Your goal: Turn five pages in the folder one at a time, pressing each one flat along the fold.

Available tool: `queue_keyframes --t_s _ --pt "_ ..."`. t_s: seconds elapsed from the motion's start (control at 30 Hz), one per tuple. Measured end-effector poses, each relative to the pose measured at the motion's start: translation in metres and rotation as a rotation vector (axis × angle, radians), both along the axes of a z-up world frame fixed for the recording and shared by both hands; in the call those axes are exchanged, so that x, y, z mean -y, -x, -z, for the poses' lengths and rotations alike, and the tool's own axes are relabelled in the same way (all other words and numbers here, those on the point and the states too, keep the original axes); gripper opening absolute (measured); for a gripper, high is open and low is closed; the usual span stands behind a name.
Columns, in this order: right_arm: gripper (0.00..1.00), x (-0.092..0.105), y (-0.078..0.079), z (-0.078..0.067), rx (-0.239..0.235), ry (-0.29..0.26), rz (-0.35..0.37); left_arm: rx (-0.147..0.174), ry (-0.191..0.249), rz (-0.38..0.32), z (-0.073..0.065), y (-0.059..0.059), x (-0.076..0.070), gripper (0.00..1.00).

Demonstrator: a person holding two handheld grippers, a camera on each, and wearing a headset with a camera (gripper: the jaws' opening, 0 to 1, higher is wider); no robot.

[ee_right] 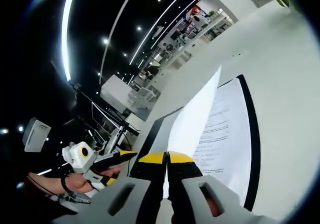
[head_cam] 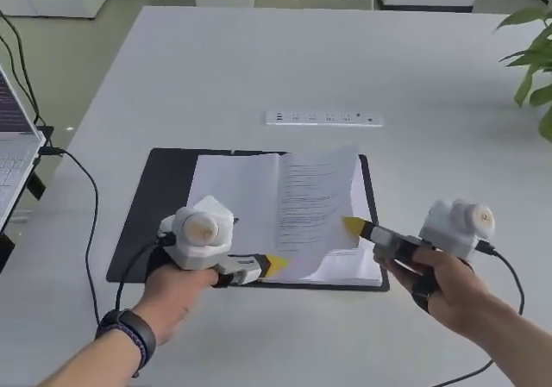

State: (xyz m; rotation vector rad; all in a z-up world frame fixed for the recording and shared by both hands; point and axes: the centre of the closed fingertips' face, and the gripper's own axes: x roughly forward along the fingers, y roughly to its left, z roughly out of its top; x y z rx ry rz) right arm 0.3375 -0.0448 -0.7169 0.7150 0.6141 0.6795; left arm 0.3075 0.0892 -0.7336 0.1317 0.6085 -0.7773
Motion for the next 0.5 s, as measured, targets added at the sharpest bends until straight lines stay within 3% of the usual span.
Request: queue_keyframes --t_s 0.5 --pt "0.0 -0.065 0.004 -0.018 0.047 0.007 -0.087 0.014 0.037 -0.094 -0.007 0.008 -0.065 0.74"
